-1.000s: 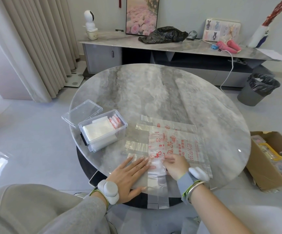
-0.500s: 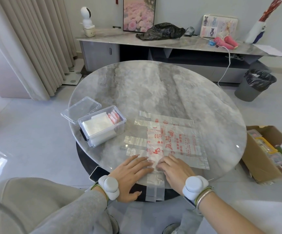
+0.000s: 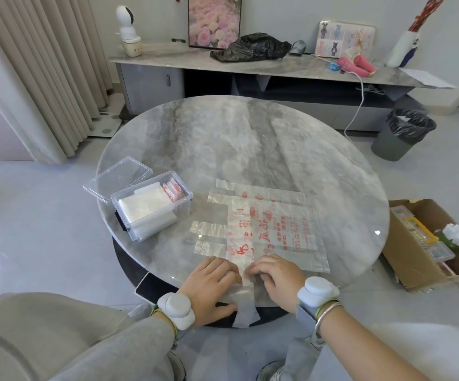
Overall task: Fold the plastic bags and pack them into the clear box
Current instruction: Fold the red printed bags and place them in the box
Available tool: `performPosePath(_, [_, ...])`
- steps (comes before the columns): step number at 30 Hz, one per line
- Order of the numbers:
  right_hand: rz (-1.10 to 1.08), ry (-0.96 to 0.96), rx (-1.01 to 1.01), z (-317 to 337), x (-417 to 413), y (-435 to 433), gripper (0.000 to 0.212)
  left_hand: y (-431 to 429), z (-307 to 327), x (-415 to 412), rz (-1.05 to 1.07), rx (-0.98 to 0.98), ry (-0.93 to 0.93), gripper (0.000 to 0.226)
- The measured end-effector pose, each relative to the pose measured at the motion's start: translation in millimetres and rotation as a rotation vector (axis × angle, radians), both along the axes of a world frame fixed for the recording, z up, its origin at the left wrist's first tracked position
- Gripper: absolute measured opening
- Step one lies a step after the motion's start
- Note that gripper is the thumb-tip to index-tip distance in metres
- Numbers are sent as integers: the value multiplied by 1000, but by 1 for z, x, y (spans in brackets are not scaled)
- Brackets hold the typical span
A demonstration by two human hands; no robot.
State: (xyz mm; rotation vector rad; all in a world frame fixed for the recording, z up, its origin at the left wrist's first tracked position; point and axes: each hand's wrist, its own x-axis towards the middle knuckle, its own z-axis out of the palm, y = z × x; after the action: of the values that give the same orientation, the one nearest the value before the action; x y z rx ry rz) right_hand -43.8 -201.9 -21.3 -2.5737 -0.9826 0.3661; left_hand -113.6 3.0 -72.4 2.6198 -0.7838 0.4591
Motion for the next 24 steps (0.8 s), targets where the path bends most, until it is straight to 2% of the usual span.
performPosePath(3, [-33, 30, 17, 3, 0, -1, 39, -1, -2, -1, 16, -21, 20, 35])
performPosePath(7, [-50, 53, 34, 4, -1, -1, 38, -7, 0, 1, 61, -160, 78, 24])
performPosePath(13, [-115, 113, 52, 7, 0, -1, 45, -9, 4, 10, 138, -236, 206, 19])
performPosePath(18, [-241, 215, 94, 8, -4, -1, 43, -8, 4, 15, 125, -240, 230, 13])
performPosePath(24, [-301, 334, 218, 6, -7, 0, 46, -13, 8, 20, 279, -410, 351, 20])
